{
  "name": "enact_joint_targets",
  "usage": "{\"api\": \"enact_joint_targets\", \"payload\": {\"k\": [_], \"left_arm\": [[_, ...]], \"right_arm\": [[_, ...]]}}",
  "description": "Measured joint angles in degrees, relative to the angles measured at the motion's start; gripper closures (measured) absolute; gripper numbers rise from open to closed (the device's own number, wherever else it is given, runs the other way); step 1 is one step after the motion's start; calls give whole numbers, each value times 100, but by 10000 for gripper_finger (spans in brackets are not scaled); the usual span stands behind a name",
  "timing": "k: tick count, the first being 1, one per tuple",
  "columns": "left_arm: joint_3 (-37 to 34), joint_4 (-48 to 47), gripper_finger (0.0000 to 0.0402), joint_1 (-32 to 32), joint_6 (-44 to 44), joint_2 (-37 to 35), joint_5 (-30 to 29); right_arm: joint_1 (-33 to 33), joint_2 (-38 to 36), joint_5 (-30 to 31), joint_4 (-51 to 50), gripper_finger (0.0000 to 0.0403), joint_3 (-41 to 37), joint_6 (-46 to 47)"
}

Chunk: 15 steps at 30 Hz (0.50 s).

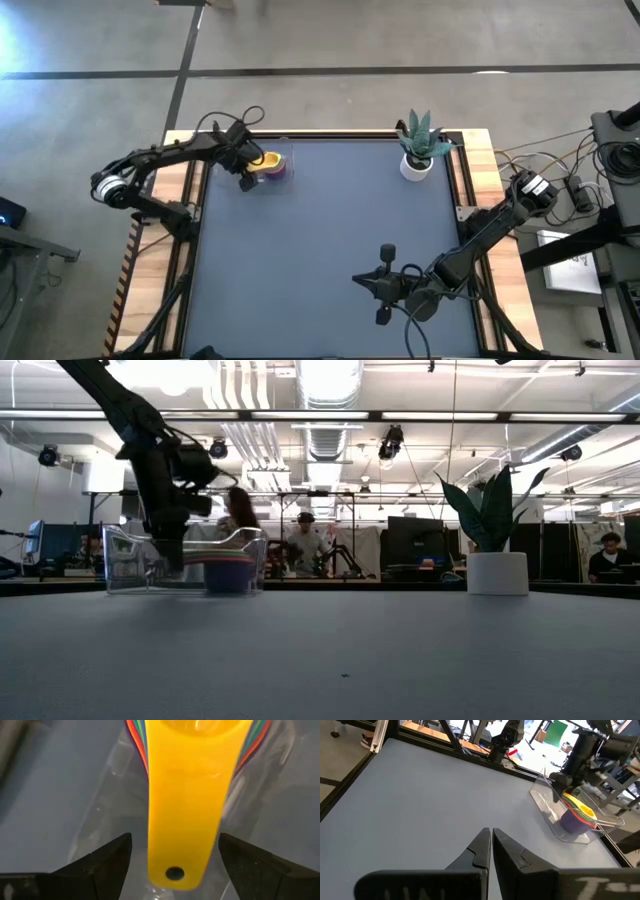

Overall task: Nest measuring cups in basket
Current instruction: Put the nest measuring cups into the transparent bin, then return to home position

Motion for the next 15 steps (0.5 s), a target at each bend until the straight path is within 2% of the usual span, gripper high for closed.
{"api": "enact_joint_targets", "payload": {"k": [7, 15], "left_arm": [[415, -428, 121, -4, -63, -710, 26], [1327, -610, 131, -342, -895, -1387, 287]], "right_arm": [[0, 0, 1, 0, 394, 0, 2], [2, -43, 108, 80, 394, -5, -87]]}}
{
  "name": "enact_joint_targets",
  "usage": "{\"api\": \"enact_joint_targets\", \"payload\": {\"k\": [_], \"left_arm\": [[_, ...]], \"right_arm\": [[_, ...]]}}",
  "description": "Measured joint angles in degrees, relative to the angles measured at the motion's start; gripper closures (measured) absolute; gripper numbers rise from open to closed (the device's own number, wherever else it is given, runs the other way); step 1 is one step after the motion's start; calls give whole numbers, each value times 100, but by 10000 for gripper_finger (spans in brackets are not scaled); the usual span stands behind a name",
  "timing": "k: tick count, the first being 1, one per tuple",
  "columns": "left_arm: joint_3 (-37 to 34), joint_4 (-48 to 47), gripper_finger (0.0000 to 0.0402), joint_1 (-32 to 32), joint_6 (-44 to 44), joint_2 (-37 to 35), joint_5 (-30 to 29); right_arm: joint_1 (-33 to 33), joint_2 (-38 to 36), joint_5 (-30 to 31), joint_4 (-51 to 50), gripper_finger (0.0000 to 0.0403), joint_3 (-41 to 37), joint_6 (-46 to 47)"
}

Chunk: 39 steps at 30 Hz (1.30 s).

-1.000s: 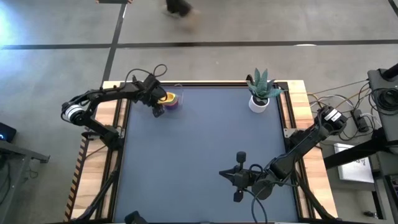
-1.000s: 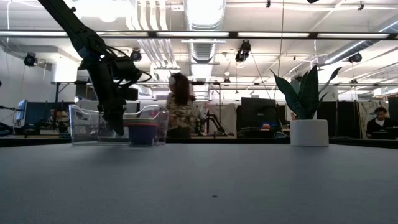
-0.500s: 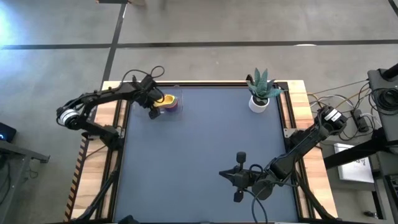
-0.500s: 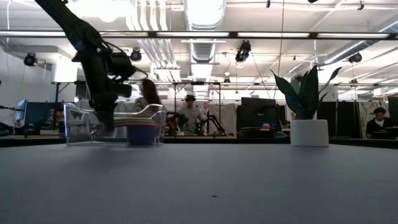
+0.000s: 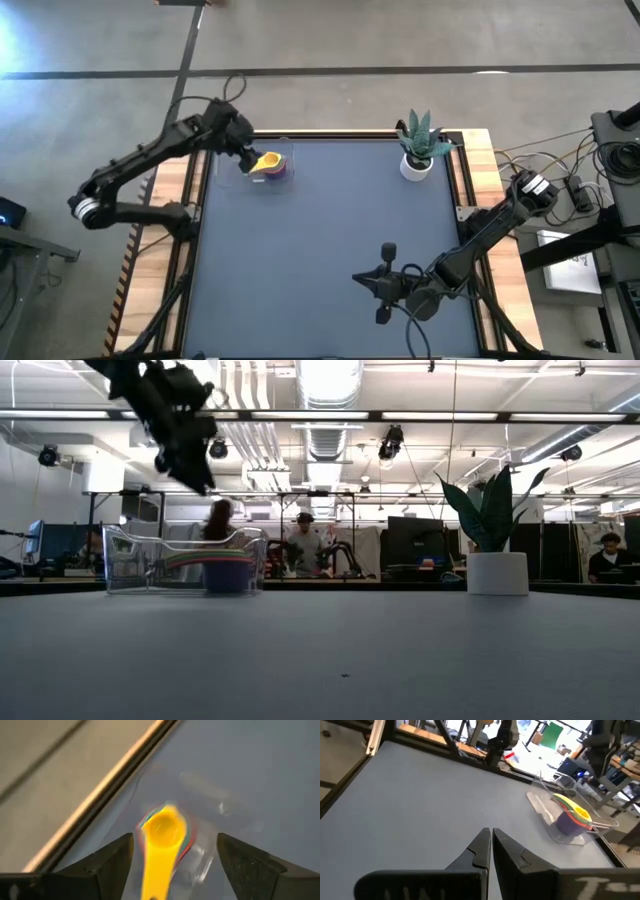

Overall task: Nest measuring cups in basket
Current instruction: Return to home position

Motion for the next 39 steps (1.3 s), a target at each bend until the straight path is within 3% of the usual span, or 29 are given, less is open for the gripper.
{"api": "enact_joint_targets", "payload": {"k": [6, 9, 12, 15, 21, 26, 36, 39], "left_arm": [[329, 509, 189, -1215, -100, -703, -23], [707, 515, 248, -2146, -221, -971, -500], [1000, 528, 322, -3168, -344, -1208, -1158], [955, 596, 387, -4200, -484, -1467, -1392], [7, 808, 390, -5799, -1004, -2059, -2954], [-1036, 2079, 400, -6282, -858, -2803, -3091], [-2823, 4080, 401, -6233, -455, -4403, -1908], [-3318, 4491, 401, -6235, -450, -4744, -1787]], "right_arm": [[-15, -530, 41, -45, 394, -84, -249], [-165, -960, -28, -41, 394, -104, -576], [-366, -1460, -636, -92, 394, -109, -854], [-431, -2024, -976, -650, 394, -115, -860], [-372, -3352, -967, -1641, 394, -502, -309], [-373, -4551, -971, -1289, 394, -1495, -329], [-376, -7009, -975, -1070, 394, -2872, -772], [-377, -7694, -1015, -1061, 394, -3170, -920]]}}
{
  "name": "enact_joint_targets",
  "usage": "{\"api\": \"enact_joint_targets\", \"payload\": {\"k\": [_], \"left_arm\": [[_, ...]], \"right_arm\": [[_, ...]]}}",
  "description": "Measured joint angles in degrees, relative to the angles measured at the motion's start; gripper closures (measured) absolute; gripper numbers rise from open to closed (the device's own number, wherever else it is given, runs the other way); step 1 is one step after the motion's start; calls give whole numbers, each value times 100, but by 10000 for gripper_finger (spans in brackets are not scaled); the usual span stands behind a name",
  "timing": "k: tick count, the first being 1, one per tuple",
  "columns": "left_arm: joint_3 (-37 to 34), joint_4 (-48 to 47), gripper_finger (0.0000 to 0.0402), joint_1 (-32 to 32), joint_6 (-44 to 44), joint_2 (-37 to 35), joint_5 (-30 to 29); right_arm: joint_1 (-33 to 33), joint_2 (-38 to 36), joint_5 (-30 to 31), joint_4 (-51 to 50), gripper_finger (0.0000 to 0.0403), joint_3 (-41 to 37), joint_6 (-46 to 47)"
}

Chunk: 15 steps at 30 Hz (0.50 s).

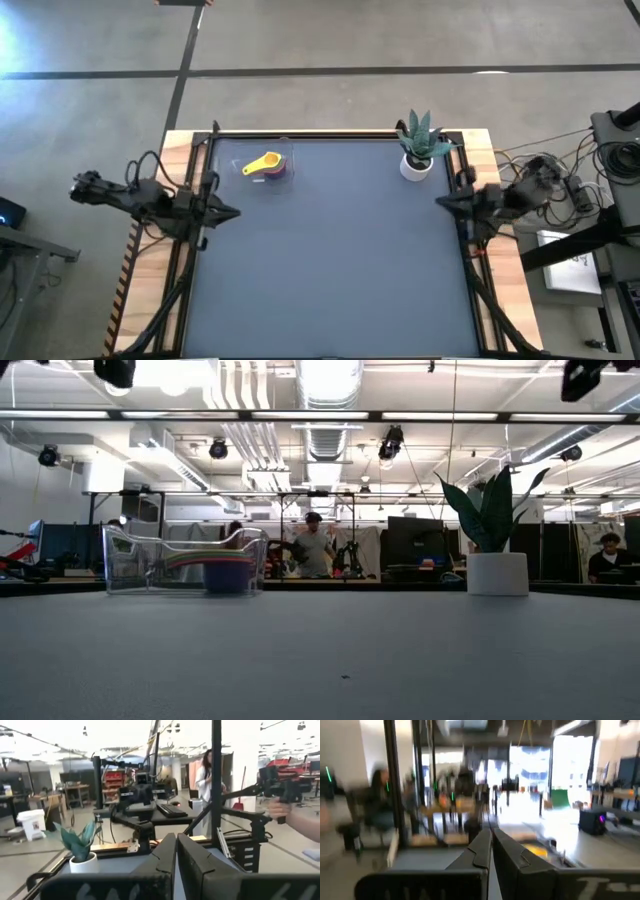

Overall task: Nest measuring cups in basket
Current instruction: Return to home position

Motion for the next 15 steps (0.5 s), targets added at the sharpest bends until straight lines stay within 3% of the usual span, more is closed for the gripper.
{"api": "enact_joint_targets", "payload": {"k": [4, 13, 15], "left_arm": [[-827, 739, 401, 4, 306, -351, 143], [-2364, 2000, 402, 19, 323, -1046, 187], [-2382, 1751, 402, 36, 302, -1207, 187]], "right_arm": [[-1, -691, -39, 119, 394, -559, -55], [-12, -589, -131, 1511, 394, -1919, -348], [-20, -587, -87, 1858, 394, -2159, -541]]}}
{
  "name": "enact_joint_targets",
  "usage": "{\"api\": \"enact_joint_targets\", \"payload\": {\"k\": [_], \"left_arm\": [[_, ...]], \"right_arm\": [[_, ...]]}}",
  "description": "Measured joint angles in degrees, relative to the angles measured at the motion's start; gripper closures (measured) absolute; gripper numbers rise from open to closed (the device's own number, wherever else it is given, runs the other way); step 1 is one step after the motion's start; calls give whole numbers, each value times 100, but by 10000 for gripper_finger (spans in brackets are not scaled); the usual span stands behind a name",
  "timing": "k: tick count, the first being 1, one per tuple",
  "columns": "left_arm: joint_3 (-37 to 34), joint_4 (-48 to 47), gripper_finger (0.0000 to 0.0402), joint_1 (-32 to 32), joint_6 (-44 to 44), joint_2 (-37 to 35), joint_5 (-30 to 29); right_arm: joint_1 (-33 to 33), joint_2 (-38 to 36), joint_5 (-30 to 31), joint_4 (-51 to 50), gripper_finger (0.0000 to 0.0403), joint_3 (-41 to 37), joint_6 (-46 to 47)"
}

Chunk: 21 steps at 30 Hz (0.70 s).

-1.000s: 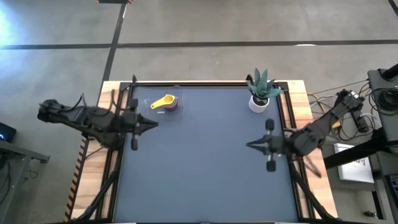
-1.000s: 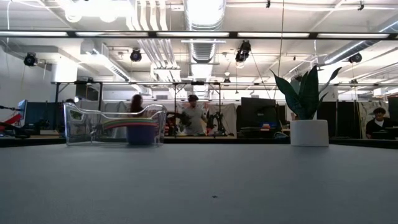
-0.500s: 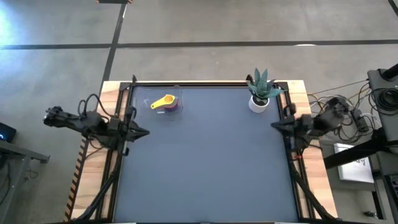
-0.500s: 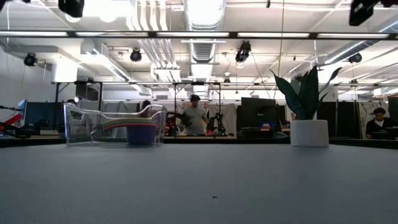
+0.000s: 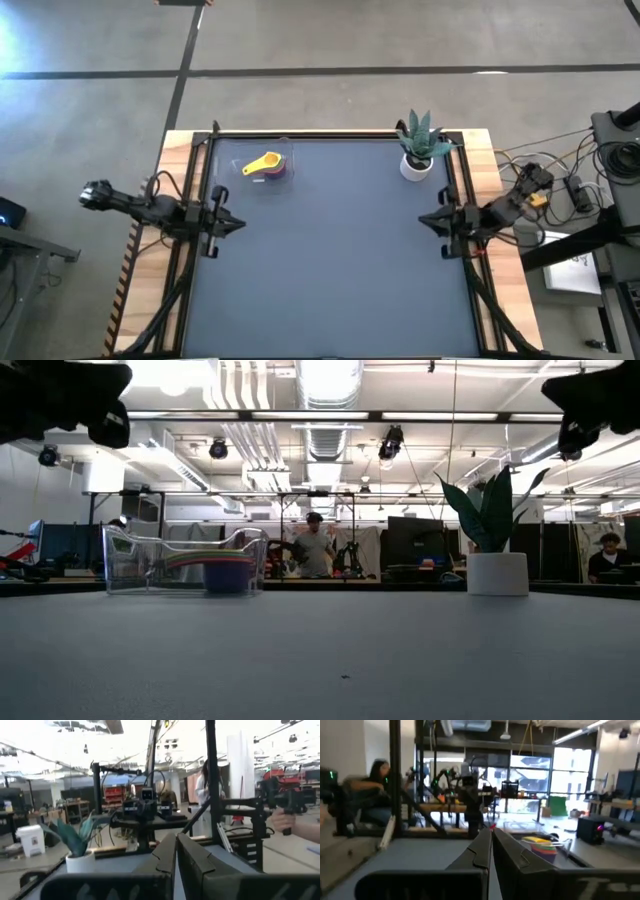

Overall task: Nest measuring cups in basket
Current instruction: Return to home position

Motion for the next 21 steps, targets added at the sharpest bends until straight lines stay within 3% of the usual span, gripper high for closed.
{"api": "enact_joint_targets", "payload": {"k": [21], "left_arm": [[-9, -612, 402, 23, 81, -54, 62]], "right_arm": [[-44, 38, -18, -842, 394, 1, 705]]}}
